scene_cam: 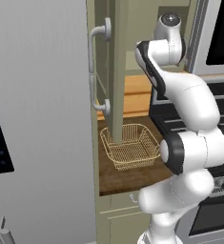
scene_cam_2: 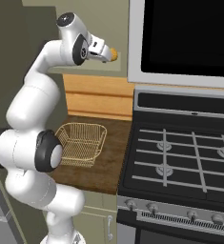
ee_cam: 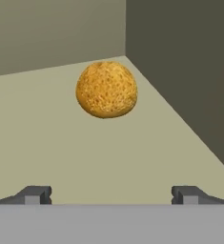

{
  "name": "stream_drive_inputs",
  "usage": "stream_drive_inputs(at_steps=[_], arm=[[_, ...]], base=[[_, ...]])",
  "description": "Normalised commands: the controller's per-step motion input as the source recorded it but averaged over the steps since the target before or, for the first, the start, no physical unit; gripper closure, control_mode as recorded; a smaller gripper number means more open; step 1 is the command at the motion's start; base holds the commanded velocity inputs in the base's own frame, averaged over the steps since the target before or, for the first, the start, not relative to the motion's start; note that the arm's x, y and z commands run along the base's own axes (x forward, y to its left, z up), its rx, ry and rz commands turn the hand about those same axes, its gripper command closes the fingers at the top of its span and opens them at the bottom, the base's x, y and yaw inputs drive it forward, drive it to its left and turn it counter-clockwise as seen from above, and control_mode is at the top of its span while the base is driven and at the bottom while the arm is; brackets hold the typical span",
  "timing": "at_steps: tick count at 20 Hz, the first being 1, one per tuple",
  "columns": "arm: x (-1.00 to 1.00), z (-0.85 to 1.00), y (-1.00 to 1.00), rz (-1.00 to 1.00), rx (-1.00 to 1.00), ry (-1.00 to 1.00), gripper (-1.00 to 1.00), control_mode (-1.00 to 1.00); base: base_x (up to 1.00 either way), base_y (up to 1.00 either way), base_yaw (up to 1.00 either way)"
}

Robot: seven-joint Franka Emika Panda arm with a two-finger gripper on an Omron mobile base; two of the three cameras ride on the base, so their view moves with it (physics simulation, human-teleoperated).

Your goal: Open the cabinet, pick up the bread from the cabinet and place it in the basket. Then move the basket to the dining counter.

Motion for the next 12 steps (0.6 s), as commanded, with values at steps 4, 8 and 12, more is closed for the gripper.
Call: stream_drive_inputs(at_steps=[4, 8, 12], arm=[[0.3, 0.0, -0.07, 0.0, 0.0, 0.0, -1.0, -1.0], [0.27, 0.0, -0.11, 0.0, 0.0, 0.0, -1.0, -1.0], [0.21, -0.03, -0.12, -0.01, 0.0, 0.0, -1.0, -1.0]], base=[[0.0, 0.0, 0.0], [0.0, 0.0, 0.0], [0.0, 0.0, 0.0]])
